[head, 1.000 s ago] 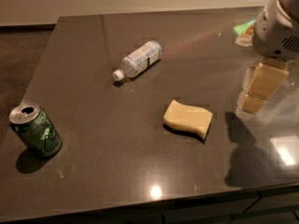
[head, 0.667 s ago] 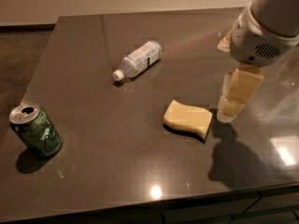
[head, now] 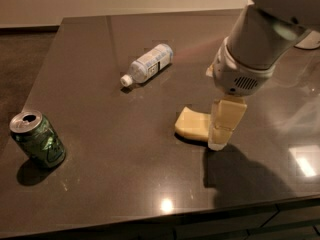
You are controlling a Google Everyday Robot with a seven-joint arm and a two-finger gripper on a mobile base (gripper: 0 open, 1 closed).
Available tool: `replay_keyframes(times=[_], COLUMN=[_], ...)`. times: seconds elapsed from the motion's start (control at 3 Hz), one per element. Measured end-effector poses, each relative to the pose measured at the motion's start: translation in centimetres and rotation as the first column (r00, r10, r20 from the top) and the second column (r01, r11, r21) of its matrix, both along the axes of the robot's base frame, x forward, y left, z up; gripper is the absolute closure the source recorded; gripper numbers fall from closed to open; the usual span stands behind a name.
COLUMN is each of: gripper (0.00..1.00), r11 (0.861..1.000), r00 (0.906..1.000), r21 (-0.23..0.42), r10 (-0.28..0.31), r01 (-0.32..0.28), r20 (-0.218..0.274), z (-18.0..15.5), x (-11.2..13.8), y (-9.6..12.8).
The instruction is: Pick sponge
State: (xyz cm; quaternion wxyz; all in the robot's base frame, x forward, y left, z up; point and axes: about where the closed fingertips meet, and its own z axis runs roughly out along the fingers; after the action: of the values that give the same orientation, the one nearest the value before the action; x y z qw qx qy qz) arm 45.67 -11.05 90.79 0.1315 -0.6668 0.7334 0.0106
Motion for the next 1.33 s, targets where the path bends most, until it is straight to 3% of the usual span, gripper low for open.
replay_keyframes(times=[1.33], gripper=[0.00], r11=[0.997], r00=[0.9931], r21=[-0.016], r10=[0.075], r01=[-0.077], r20=[-0.090], z=[-5.8], x=[-0.7], y=[2.0])
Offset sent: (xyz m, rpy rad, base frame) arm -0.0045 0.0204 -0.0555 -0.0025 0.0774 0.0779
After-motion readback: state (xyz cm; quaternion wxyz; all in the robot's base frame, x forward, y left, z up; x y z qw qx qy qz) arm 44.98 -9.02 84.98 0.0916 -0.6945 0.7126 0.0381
